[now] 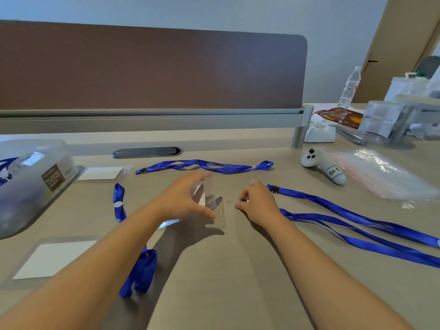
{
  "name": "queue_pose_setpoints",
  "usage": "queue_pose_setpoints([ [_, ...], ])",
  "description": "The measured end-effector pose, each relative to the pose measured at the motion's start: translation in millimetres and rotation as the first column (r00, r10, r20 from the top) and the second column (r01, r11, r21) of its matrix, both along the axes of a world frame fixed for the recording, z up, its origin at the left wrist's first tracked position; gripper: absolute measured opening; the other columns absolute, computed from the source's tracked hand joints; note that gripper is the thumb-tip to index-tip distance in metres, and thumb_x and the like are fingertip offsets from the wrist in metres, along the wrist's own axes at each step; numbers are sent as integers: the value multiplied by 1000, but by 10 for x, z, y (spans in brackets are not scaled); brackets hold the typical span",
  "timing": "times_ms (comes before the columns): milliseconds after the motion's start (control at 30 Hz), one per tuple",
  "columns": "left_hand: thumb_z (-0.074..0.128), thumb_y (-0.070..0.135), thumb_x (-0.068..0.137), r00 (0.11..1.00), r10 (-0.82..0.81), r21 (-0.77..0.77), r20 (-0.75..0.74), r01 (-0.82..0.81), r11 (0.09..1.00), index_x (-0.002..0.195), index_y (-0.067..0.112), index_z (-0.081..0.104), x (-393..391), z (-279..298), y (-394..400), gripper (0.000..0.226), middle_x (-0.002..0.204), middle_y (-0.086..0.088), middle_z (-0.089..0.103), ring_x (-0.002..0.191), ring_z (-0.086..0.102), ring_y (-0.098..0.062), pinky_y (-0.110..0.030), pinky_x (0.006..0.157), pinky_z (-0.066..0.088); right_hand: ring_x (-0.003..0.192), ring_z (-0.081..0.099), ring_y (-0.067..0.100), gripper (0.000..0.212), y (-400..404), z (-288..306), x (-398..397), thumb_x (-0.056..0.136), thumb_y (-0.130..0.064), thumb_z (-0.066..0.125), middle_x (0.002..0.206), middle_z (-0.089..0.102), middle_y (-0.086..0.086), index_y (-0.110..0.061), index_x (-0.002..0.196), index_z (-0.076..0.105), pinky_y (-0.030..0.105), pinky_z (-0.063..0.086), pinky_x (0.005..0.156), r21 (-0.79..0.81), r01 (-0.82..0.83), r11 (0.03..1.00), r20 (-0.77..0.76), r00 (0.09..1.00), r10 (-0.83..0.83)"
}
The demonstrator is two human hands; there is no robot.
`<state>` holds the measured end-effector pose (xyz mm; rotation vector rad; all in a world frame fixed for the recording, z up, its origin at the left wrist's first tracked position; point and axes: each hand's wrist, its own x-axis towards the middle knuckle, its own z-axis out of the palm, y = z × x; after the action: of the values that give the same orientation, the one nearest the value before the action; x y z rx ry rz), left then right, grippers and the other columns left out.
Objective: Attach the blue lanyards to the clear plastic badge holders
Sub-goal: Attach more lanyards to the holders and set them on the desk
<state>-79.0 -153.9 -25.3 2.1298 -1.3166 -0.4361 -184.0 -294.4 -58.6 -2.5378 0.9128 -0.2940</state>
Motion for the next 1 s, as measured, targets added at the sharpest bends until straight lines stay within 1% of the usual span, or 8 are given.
queue_pose_setpoints([
  [67, 76, 22, 67, 1000, -9, 18, -15, 10, 1000, 139, 26, 20, 13, 13, 32, 91, 151, 1, 23, 138, 22, -20, -37, 111, 26, 90, 57, 15, 16, 28, 42, 3, 87, -13, 56, 107, 61, 10, -5, 99, 64, 28, 48, 84, 128, -2, 992, 86, 996, -9],
  [133, 76, 21, 67, 1000, -15, 22, -25, 16, 1000, 139, 28, 18, 14, 41, 60, 93, 152, 2, 21, 138, 21, -19, -37, 111, 26, 82, 54, 13, 11, 82, 122, 1, 90, -10, 52, 85, 58, 1, -8, 98, 59, 22, 48, 72, 308, -28, 951, 205, 978, -38],
  [200, 76, 21, 67, 1000, -16, 8, -22, 16, 1000, 139, 29, 17, -3, 82, 84, 93, 152, 3, 20, 139, 20, -19, -37, 111, 25, 71, 53, 11, 13, 146, 225, 0, 91, -9, 51, 74, 55, -5, -9, 100, 60, 17, 46, 60, 413, -85, 907, 286, 957, -41],
  [233, 75, 20, 67, 1000, -13, -5, -22, 13, 1000, 139, 29, 18, -17, 104, 97, 93, 153, 3, 19, 139, 19, -19, -38, 112, 25, 66, 52, 8, 16, 179, 280, -1, 91, -10, 51, 72, 55, -6, -8, 103, 61, 15, 44, 57, 427, -118, 897, 304, 952, -20],
  [433, 76, 19, 66, 999, 29, -94, -37, -32, 995, 138, 29, 19, -54, 185, 214, 93, 151, 4, 23, 137, 24, -19, -37, 109, 28, 57, 45, 6, 20, 332, 521, 4, 89, -11, 54, 65, 55, -3, 1, 100, 65, 17, 39, 57, 436, -197, 878, 363, 932, 29],
  [600, 76, 17, 66, 996, 48, -140, -70, -57, 988, 139, 28, 19, -41, 231, 323, 93, 149, 2, 27, 135, 27, -21, -39, 108, 30, 64, 48, 5, 19, 433, 575, -1, 88, -11, 54, 69, 56, -4, -1, 100, 64, 17, 39, 61, 444, -250, 860, 352, 932, 89],
  [833, 76, 18, 66, 997, 62, -144, -52, -69, 987, 138, 28, 21, 4, 279, 398, 91, 149, -1, 27, 134, 27, -22, -40, 108, 30, 70, 51, 2, 21, 547, 679, 46, 89, -9, 53, 75, 55, -6, -1, 105, 63, 15, 39, 61, 411, -311, 857, 369, 916, 155],
  [1000, 77, 22, 65, 997, 66, -102, 32, -62, 993, 138, 29, 21, 37, 295, 434, 92, 148, -1, 28, 134, 27, -22, -40, 109, 29, 68, 49, 3, 22, 606, 714, 75, 90, -7, 50, 75, 55, -6, 1, 107, 62, 13, 39, 59, 441, -337, 832, 401, 903, 154],
])
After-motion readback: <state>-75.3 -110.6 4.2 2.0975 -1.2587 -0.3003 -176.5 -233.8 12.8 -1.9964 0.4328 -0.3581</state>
